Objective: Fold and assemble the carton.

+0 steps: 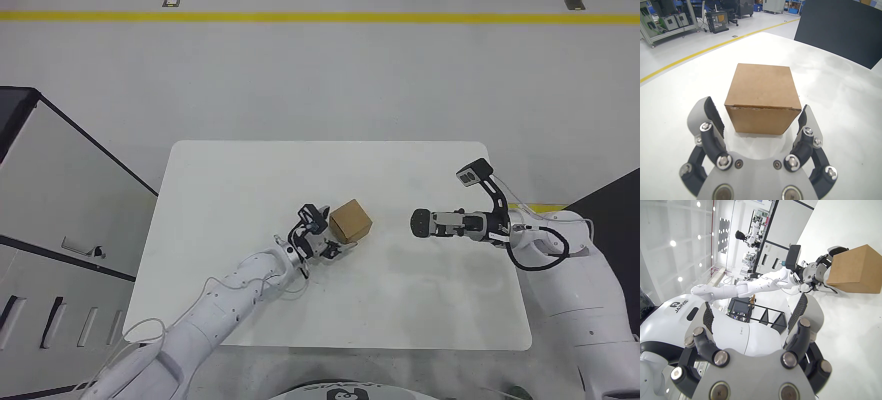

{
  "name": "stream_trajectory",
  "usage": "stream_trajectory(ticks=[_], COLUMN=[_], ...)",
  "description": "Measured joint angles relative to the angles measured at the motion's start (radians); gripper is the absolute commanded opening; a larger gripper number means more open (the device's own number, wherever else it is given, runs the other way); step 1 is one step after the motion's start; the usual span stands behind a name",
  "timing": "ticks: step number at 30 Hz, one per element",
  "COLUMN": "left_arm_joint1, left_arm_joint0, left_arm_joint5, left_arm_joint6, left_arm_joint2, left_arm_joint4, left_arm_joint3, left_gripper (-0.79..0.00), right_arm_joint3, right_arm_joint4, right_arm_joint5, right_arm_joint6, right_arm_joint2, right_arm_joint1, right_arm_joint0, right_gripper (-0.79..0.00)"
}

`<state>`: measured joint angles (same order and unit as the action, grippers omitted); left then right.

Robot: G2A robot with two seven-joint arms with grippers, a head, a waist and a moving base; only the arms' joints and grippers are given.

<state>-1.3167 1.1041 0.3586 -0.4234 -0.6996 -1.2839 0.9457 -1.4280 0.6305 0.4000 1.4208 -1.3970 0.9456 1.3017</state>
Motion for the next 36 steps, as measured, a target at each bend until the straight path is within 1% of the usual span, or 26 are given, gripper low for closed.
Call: stream_trajectory(ticks=[6,23,24,25,26,28,29,36], left_arm_joint1=[-0.012,-0.038,-0.039,-0.041,-0.042,-0.045,-0.046,-0.049], left_arm_joint0=[-0.009,-0.022,-0.023,-0.023,-0.024,-0.025,-0.026,-0.029], left_arm_joint5=[-0.003,0.020,0.024,0.026,0.028,0.030,0.031,0.037], left_arm_joint6=[0.025,0.017,0.014,0.012,0.009,0.005,0.003,-0.009], left_arm_joint2=[-0.001,0.003,0.003,0.002,0.002,0.001,0.000,-0.011], left_arm_joint4=[0.015,0.018,0.020,0.022,0.023,0.024,0.024,0.022], left_arm_joint3=[-0.017,-0.067,-0.070,-0.072,-0.075,-0.080,-0.082,-0.095], left_gripper=[0.000,0.000,-0.135,-0.379,-0.434,-0.763,-0.785,-0.785], right_arm_joint3=[0.000,0.000,0.000,0.000,0.000,0.000,0.000,0.000], right_arm_joint4=[0.000,0.000,0.000,0.000,0.000,0.000,0.000,0.000], right_arm_joint5=[0.000,0.000,0.000,0.000,0.000,0.000,0.000,0.000], right_arm_joint6=[0.000,0.000,0.000,0.000,0.000,0.000,0.000,0.000], right_arm_joint2=[0.000,0.000,0.000,0.000,0.000,0.000,0.000,0.000], right_arm_joint1=[0.000,0.000,0.000,0.000,0.000,0.000,0.000,0.000], right_arm_joint0=[0.000,0.000,0.000,0.000,0.000,0.000,0.000,0.000], right_gripper=[0.000,0.000,0.000,0.000,0.000,0.000,0.000,0.000])
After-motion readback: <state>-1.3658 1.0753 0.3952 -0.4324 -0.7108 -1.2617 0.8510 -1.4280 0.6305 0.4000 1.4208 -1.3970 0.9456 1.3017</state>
